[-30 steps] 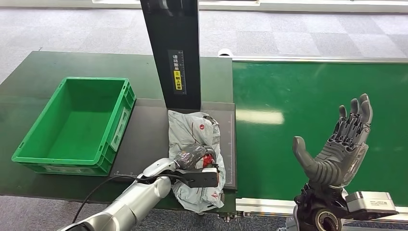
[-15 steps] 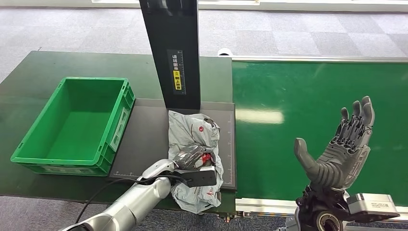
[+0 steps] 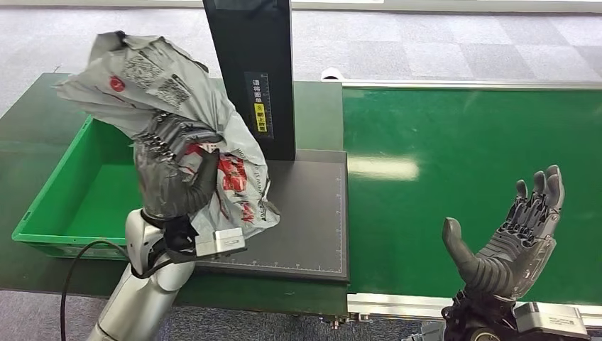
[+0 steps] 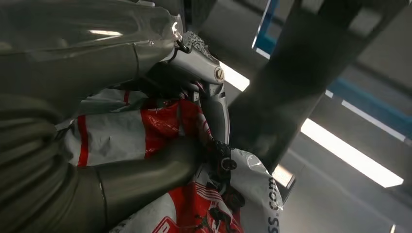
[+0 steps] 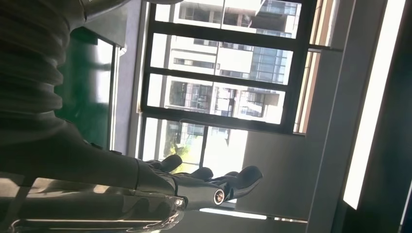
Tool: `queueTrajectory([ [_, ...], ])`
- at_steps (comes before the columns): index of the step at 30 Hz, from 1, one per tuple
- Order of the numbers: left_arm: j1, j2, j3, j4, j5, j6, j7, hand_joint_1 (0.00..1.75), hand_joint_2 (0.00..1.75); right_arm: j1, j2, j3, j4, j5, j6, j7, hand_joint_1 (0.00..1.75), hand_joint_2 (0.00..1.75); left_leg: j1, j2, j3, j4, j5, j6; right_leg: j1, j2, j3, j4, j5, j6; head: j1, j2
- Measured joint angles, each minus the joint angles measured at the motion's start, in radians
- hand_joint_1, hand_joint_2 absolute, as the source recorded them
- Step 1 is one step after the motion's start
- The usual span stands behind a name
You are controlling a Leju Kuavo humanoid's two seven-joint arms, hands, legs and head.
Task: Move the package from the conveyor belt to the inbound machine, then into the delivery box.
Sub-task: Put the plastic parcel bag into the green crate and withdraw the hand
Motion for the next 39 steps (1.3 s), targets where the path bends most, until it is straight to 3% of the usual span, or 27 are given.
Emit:
queueTrajectory([
  [5, 0.035, 0.021, 0.013, -0.162, 0.011, 0.0, -0.013, 1.75, 1.75, 0.009, 0.002, -0.003, -0.001, -0.001, -0.003, -0.001, 0.0, 1.75, 0.0, 0.0, 0.0, 0.0, 0.0, 0.0, 0.0, 0.0, 0.0, 0.0, 0.0, 0.0, 0.0, 0.0],
  [10, 0.075, -0.004, 0.098, -0.24, 0.15, 0.0, -0.157, 1.75, 1.75, 0.017, 0.003, -0.003, -0.013, -0.003, -0.006, 0.002, 0.0, 1.75, 0.0, 0.0, 0.0, 0.0, 0.0, 0.0, 0.0, 0.0, 0.0, 0.0, 0.0, 0.0, 0.0, 0.0],
  [16, 0.036, 0.005, 0.25, -0.23, 0.291, -0.022, -0.054, 1.75, 1.75, 0.028, 0.001, -0.004, -0.019, -0.013, -0.009, 0.005, 0.0, 1.75, 0.001, 0.001, 0.001, 0.0, 0.0, 0.0, 0.001, 0.0, -0.001, 0.0, 0.0, 0.0, 0.0, 0.0],
  [20, -0.101, 0.078, 0.4, -0.028, 0.323, -0.163, 0.083, 1.75, 1.75, 0.033, -0.002, -0.005, -0.019, -0.023, 0.0, 0.007, 0.0, 1.75, 0.002, 0.003, 0.002, 0.0, 0.001, -0.001, 0.001, 0.001, -0.001, 0.0, 0.001, -0.002, 0.0, 0.0],
  [25, -0.269, 0.188, 0.53, 0.38, 0.267, -0.204, 0.102, 1.75, 1.75, 0.031, -0.007, -0.007, -0.019, -0.028, 0.017, 0.022, 0.0, 1.75, 0.003, 0.01, 0.002, 0.0, 0.002, -0.003, 0.002, 0.008, -0.003, 0.002, 0.004, -0.005, 0.0, 0.0],
  [28, -0.324, 0.227, 0.562, 0.547, 0.248, -0.197, 0.111, 1.75, 1.75, 0.029, -0.008, -0.008, -0.019, -0.029, 0.022, 0.027, 0.0, 1.75, 0.002, 0.01, 0.001, 0.0, 0.002, -0.003, 0.002, 0.009, -0.004, 0.002, 0.004, -0.005, 0.001, 0.0],
  [33, -0.411, 0.282, 0.581, 0.803, 0.142, -0.165, 0.201, 1.75, 1.75, 0.021, -0.008, -0.009, -0.019, -0.028, 0.033, 0.046, 0.0, 1.75, 0.002, 0.009, -0.001, 0.0, 0.002, -0.003, 0.002, 0.009, -0.005, 0.002, 0.004, -0.005, 0.0, 0.0],
  [39, -0.486, 0.316, 0.582, 1.015, 0.073, -0.132, 0.252, 1.75, 1.75, 0.017, -0.007, -0.01, -0.013, -0.024, 0.036, 0.064, 0.0, 1.75, 0.003, 0.009, -0.001, 0.0, 0.002, -0.003, 0.002, 0.008, -0.005, 0.002, 0.004, -0.005, 0.0, 0.0],
])
